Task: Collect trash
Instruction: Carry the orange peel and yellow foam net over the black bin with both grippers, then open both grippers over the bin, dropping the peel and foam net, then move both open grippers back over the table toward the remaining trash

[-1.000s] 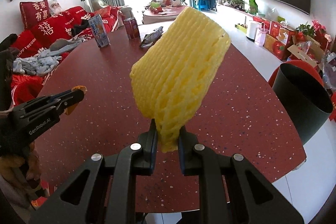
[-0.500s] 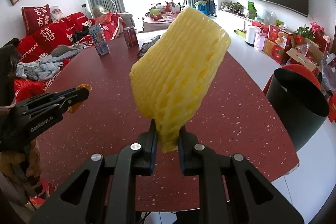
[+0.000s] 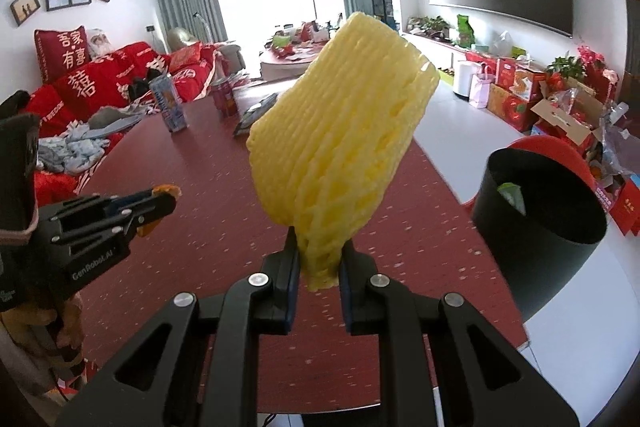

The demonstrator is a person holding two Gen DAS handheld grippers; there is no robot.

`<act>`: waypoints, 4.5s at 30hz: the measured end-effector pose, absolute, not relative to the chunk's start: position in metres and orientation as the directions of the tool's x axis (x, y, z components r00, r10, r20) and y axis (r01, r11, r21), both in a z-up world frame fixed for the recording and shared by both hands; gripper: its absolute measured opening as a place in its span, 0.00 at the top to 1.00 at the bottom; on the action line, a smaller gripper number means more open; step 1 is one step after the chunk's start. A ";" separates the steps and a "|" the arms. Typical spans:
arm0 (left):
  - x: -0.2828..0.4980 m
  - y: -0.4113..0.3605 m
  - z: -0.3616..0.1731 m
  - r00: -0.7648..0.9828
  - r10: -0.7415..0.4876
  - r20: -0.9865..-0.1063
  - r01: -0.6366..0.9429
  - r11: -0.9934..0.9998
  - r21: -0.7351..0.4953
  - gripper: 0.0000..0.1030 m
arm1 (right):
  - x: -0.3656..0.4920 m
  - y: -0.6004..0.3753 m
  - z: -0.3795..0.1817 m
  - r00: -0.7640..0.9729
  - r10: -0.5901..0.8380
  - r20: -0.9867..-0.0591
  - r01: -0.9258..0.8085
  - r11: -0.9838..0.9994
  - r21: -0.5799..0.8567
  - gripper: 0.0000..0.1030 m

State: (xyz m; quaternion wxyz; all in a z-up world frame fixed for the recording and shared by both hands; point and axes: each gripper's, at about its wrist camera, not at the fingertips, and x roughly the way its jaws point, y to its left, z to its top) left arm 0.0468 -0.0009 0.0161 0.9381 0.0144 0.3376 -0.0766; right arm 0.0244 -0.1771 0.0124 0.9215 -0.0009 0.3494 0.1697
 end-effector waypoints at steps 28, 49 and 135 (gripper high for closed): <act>0.140 -0.169 0.064 0.652 -0.420 -0.631 0.470 0.877 -0.099 0.00 | 0.051 -0.336 0.017 0.758 0.096 -0.645 -0.032 0.993 0.111 0.82; 0.210 -0.326 0.019 0.535 -0.417 -0.735 0.601 0.799 -0.016 0.00 | 0.078 -0.393 0.004 0.703 0.067 -0.708 0.049 0.989 0.142 0.82; 0.179 0.182 0.000 0.705 0.035 -0.708 -0.168 0.979 -0.119 0.00 | 0.179 -0.020 -0.018 0.441 0.366 -0.819 -0.396 0.899 0.188 0.00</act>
